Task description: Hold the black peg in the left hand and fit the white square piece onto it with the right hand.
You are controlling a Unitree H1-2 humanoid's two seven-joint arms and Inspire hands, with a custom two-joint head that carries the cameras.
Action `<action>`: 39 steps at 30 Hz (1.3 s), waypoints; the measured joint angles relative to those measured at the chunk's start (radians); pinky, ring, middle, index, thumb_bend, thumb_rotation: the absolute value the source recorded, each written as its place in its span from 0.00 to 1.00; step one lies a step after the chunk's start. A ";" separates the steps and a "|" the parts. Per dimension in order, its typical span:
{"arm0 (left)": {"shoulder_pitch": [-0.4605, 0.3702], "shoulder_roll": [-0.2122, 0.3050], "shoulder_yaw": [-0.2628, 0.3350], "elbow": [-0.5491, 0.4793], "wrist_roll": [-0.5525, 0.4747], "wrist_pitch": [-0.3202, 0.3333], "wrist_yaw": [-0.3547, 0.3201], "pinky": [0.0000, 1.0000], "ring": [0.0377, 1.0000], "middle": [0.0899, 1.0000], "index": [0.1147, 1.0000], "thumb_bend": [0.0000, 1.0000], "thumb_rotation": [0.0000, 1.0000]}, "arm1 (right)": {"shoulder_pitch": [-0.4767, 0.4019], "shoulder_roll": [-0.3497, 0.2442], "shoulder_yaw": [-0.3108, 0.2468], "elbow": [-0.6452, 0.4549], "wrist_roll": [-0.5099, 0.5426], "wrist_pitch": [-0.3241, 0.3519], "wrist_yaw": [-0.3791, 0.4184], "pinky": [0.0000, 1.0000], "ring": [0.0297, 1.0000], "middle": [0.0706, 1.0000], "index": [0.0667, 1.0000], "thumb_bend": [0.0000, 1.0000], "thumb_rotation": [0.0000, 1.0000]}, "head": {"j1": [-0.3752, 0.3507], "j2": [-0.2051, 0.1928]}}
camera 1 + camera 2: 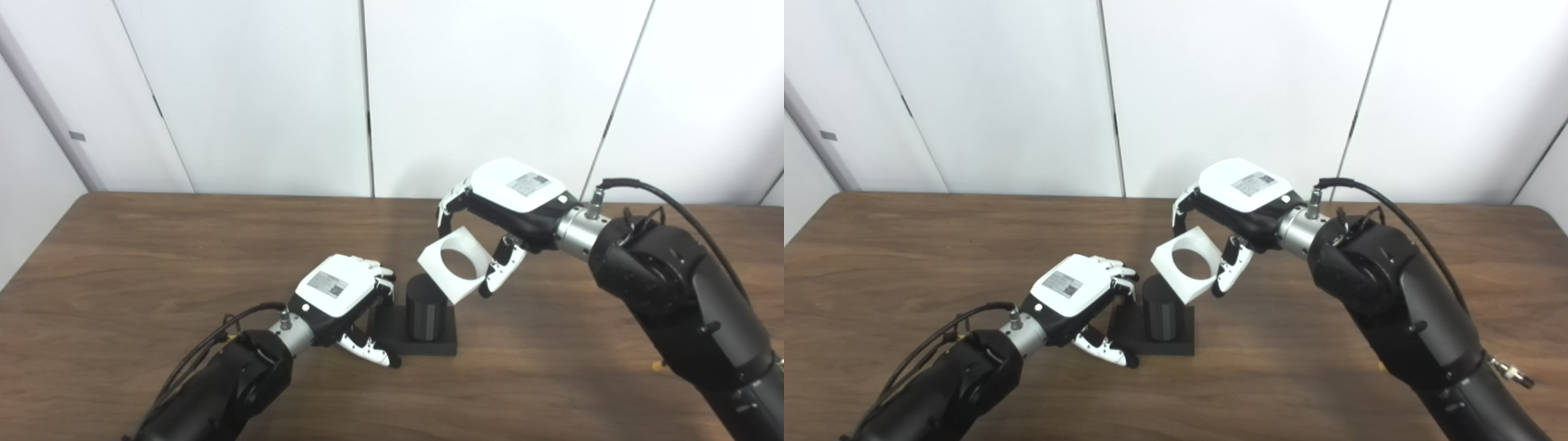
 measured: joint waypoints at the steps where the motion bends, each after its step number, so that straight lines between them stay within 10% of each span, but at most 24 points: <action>1: 0.000 0.000 0.000 0.000 0.000 0.000 0.000 0.83 0.86 0.82 0.43 0.52 0.08 | 0.000 0.004 0.001 0.001 -0.001 0.000 -0.001 0.81 0.80 0.72 0.44 0.52 0.13 | 0.000 0.000; 39: 0.005 -0.002 -0.011 -0.037 0.019 0.032 -0.036 0.84 0.85 0.82 0.43 0.52 0.08 | 0.022 0.059 0.052 0.077 -0.017 -0.004 -0.001 0.84 0.81 0.73 0.44 0.52 0.13 | 0.011 0.020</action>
